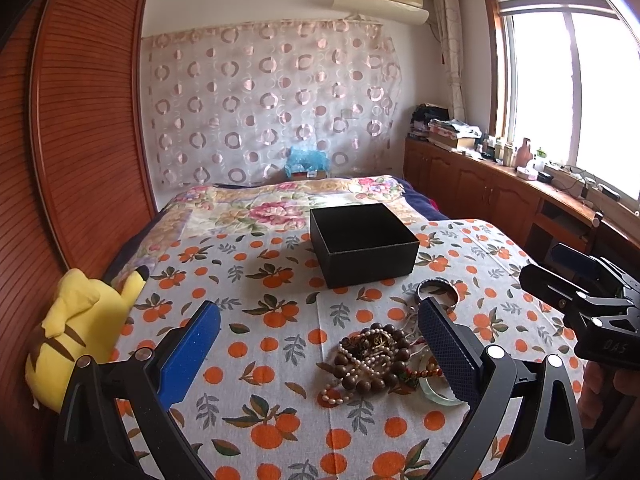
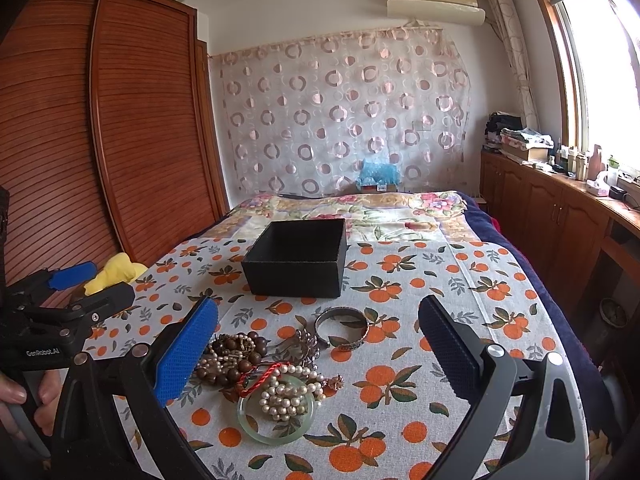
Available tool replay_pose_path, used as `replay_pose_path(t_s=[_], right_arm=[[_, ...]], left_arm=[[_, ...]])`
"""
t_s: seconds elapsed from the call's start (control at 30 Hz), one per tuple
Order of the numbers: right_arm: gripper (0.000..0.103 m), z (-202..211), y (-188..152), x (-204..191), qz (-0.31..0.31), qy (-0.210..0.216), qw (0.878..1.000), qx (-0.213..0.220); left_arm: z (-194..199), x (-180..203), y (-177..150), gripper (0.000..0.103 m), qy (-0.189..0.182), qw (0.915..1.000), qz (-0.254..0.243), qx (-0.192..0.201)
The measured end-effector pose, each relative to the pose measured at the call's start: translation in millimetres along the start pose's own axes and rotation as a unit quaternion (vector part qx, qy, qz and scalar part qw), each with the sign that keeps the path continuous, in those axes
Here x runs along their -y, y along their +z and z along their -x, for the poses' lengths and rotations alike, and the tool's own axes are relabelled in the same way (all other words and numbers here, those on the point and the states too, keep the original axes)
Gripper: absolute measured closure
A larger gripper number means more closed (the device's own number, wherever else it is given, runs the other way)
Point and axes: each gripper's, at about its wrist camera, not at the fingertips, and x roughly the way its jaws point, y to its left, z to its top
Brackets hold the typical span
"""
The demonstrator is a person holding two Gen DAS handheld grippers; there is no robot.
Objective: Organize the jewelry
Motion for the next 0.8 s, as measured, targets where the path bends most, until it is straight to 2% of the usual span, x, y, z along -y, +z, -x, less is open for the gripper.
replay_pose_path(t_s=[0.8], right_arm=[[0.002,-1.6,-0.3,-1.5,-0.001,0.001,1.0,0.001]], left_arm=[[0.4,-1.2,-2.3,0.008,0.0,1.0,0.001,-0.003]])
